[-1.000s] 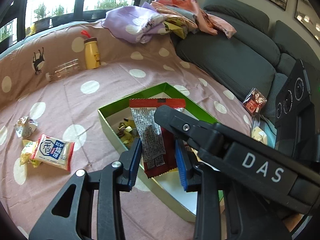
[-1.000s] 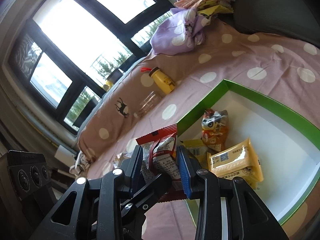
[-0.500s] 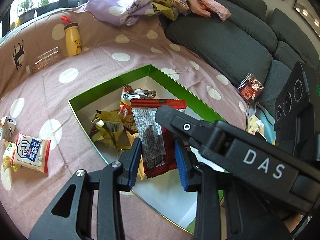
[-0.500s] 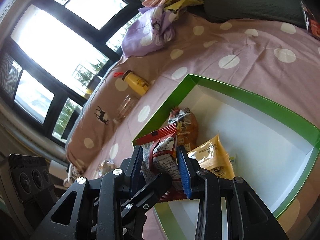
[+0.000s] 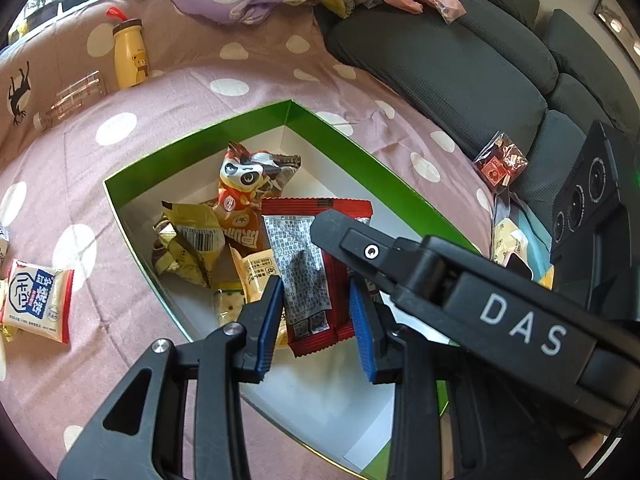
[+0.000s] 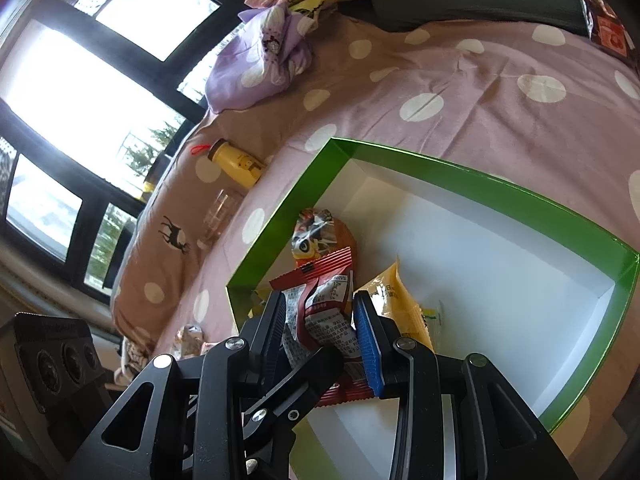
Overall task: Organize snacks
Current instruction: 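Open the right gripper to release the packet in the box, then move the right gripper back over the remaining snacks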
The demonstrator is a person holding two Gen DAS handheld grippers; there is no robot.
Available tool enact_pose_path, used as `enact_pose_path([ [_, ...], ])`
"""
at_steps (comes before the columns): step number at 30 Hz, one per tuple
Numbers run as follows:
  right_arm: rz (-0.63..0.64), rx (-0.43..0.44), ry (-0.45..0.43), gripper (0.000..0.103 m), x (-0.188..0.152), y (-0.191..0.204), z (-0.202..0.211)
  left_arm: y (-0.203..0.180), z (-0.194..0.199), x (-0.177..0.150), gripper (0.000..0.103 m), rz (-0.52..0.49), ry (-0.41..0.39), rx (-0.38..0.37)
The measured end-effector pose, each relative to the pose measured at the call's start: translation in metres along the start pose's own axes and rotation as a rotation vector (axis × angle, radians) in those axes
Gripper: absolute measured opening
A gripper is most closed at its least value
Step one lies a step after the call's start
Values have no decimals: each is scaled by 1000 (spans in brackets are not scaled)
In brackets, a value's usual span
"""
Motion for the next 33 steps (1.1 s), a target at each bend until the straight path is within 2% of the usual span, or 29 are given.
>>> enact_pose_path([
  [6,-17,-38,19,39,-1,-6,-5,4,-9,-3,33,32,30,-24],
  [15,-22,-75,25,39,-1,-7,-7,8,-13,-5,34,75,34,-53],
  [20,-1,-82,17,39,0,-2,-4,14,-4,-5,43,100,17,-44],
  [22,10,-97,-1,39,1,1,1,17,8,-6,53,109,-11,-46],
  [23,22,-105,-10,40,1,4,3,20,16,-6,56,113,-29,-41],
  [24,38,-111,-20,43,1,8,5,22,22,-6,63,118,-46,-35],
  [26,66,-107,-39,60,1,17,9,31,41,-7,74,135,-86,-9],
  [27,83,-95,-49,63,1,23,12,37,51,-9,80,145,-107,3],
  [29,114,-73,-56,72,-1,35,14,51,72,-14,84,173,-144,31],
  [33,199,-45,-64,82,-10,65,17,89,115,-33,90,256,-211,136],
])
Point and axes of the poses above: each gripper's, at about its wrist camera, not at the fingertips, and z roughly against the way its jaws point, y to its left, x to its top, the point moved 4 cm from there along -z, roughly the way its jaws point, and after that the axes turned 7 degrees about z, right-handed, at the moved point
